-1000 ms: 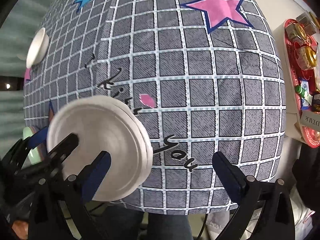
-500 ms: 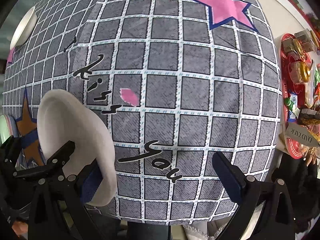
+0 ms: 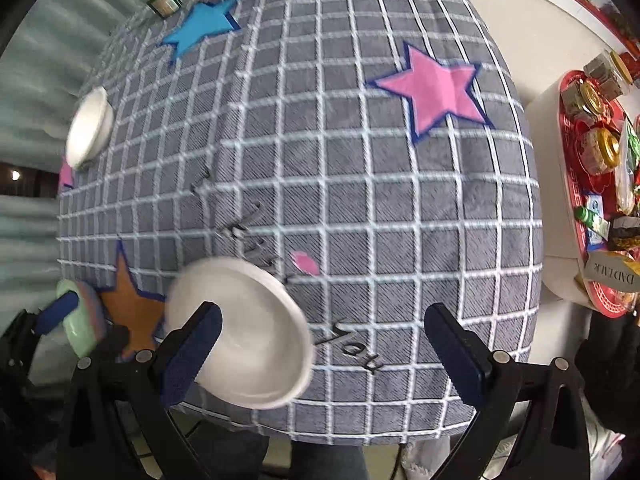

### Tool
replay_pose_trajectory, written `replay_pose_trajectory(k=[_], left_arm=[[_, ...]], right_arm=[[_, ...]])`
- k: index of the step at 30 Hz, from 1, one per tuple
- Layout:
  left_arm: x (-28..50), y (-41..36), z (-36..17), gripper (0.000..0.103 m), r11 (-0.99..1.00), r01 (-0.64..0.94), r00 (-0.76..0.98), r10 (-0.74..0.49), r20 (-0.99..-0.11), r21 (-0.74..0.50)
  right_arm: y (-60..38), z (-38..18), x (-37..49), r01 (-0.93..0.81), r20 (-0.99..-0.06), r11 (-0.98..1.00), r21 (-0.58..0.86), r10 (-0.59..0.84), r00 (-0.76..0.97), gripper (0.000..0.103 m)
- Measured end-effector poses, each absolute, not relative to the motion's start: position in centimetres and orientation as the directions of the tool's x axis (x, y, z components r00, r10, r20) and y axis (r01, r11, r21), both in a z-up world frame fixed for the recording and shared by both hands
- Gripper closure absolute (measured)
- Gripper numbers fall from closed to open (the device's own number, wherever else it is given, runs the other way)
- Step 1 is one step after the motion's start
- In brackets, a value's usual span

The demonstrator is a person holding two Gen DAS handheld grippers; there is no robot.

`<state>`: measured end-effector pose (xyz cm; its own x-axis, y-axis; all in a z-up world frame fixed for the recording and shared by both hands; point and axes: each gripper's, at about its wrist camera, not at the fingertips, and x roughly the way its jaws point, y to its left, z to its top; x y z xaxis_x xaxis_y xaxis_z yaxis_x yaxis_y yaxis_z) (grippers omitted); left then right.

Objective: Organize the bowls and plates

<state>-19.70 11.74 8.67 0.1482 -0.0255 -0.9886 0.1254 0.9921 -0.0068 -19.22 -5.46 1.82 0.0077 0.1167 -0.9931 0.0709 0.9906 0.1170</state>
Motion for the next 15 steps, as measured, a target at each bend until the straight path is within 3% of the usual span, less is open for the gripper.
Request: replay_pose_trajectory(k=[6,15], left_arm=[[-16.4,18.5,11.2,0.015,0.998,0.044,0.236,0.025,-0.971,0.036],[-10.3,29.9,9.3,0.015,0.998,-0.043,0.203,0.062,-0.977,0.054]], right_arm=[[-0.9,2.8,-17.4,0.044,-0.988,0.988,0.151,0.15,0.023,0.001],[7.6,1.0,-12.0,0.029,-0.99,0.99,0.141,0.141,-0.01,0.001]])
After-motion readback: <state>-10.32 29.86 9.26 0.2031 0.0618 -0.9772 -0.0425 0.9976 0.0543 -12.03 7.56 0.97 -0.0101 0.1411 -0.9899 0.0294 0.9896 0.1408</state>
